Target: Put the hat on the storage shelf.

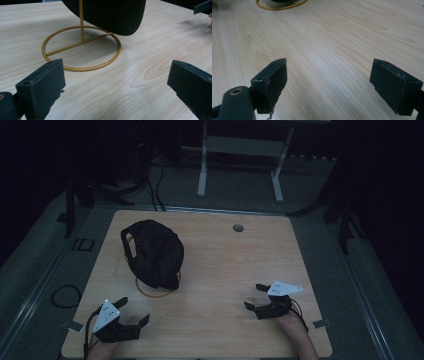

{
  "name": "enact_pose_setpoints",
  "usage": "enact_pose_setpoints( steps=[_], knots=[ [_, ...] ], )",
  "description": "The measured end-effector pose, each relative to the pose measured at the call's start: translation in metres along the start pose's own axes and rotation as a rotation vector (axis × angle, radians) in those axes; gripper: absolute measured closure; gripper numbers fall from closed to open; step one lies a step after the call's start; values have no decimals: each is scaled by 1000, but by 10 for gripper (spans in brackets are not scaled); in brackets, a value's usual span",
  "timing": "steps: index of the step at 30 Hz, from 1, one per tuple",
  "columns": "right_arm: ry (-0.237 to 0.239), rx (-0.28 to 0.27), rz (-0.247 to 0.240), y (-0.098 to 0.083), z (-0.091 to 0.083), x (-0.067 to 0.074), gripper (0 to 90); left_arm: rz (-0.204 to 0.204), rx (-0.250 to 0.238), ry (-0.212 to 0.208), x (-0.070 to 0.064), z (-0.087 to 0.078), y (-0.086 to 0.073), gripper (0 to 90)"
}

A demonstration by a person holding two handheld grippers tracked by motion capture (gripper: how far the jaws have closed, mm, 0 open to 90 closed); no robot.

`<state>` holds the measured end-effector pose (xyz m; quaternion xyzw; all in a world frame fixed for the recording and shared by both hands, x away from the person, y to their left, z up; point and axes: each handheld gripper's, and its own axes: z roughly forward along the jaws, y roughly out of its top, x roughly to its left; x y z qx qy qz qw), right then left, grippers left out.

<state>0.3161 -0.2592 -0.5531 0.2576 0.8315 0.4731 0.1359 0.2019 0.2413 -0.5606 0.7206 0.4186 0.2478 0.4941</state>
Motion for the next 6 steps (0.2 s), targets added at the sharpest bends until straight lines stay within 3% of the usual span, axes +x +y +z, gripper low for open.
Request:
enact_pose_setpoints(
  steps=[6],
  knots=[
    [-15, 12, -1, -3, 1, -1, 143, 3, 2, 0, -1, 0, 0, 18]
  ],
)
